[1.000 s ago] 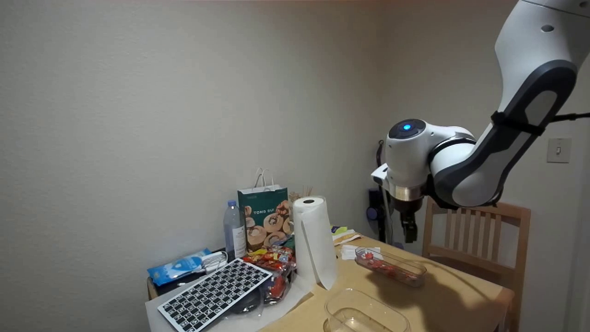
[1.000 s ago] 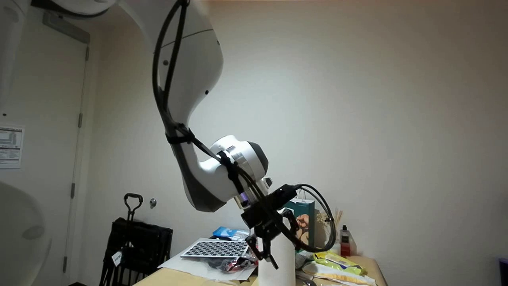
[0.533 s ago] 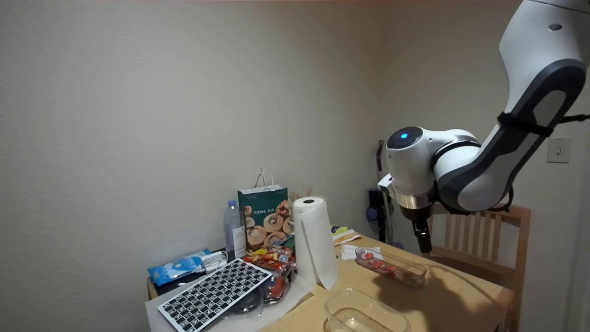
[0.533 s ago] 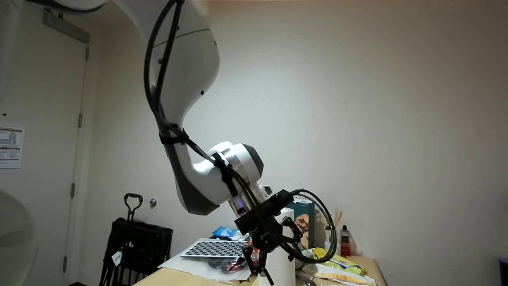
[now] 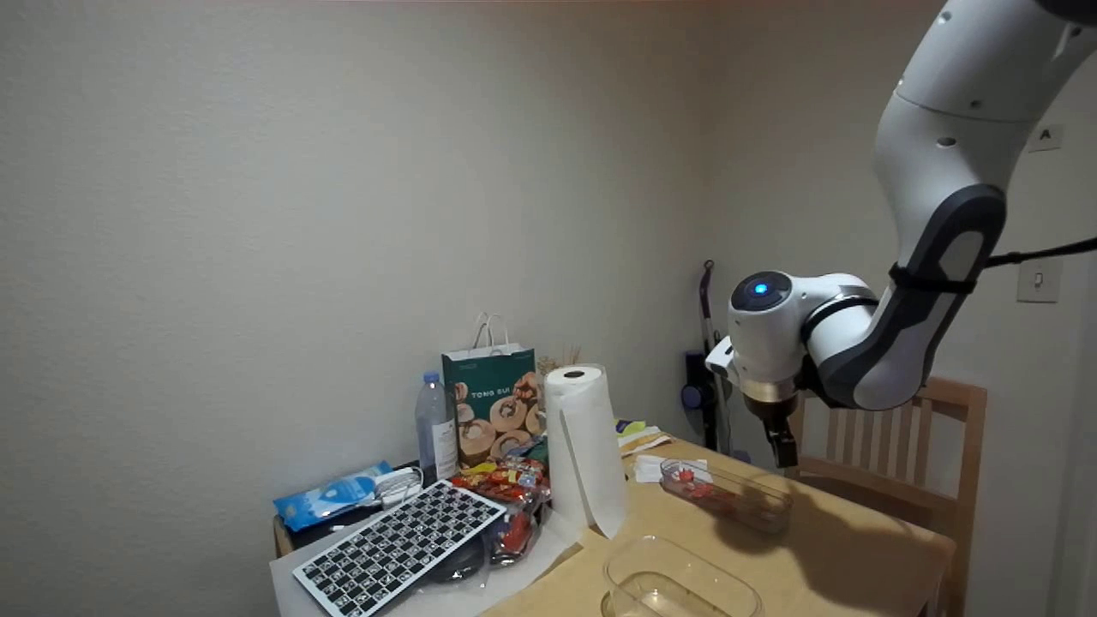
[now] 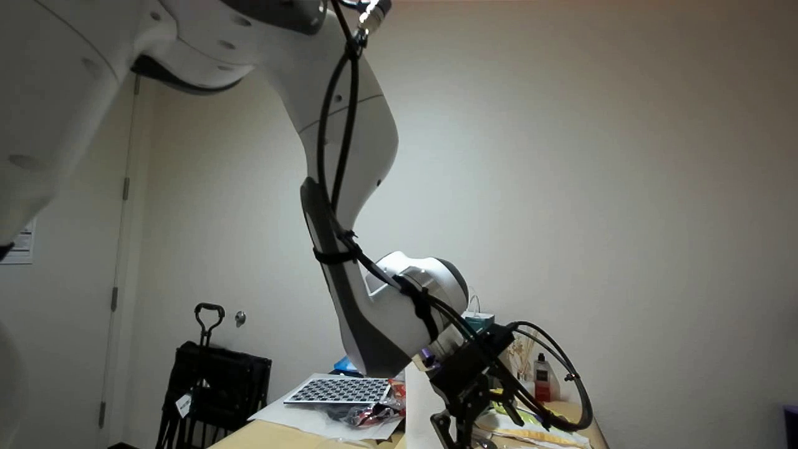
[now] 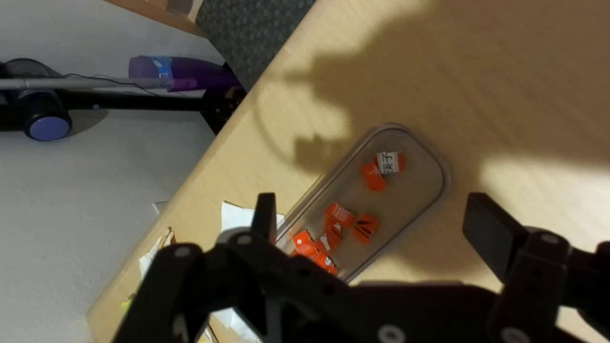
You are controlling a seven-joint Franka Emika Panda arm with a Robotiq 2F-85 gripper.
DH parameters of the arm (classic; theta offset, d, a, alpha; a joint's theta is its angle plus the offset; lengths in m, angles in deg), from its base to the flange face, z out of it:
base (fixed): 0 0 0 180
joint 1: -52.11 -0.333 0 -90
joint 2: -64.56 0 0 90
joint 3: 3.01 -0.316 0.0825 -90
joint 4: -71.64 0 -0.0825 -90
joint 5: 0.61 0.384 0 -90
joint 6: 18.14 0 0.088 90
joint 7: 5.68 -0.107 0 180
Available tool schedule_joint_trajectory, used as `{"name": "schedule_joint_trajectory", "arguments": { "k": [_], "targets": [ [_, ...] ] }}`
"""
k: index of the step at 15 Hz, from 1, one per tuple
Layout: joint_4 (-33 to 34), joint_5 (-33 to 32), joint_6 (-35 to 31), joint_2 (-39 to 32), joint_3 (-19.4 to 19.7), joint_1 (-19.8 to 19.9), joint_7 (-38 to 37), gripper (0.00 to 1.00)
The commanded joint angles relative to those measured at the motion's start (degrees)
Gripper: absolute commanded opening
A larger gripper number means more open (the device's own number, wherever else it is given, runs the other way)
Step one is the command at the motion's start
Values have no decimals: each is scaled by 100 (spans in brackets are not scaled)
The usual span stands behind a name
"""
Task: Pour the content from one plastic container to another
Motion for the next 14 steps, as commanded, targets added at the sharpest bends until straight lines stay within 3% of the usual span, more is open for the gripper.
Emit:
{"name": "schedule_joint_trajectory", "arguments": {
  "k": [1, 5, 8, 11, 13, 14],
  "targets": [
    [124, 4, 0, -164, 11, 3, -1, 100],
    [138, -82, -81, -219, 11, -2, -45, 100],
    [183, -171, -1379, -554, -33, 298, 150, 100],
    [243, 150, -2159, -950, -204, 545, 479, 100],
    [209, 250, -2271, -1157, -388, 718, 724, 100],
    [134, 430, -2001, -1212, -576, 832, 928, 100]
  ]
}}
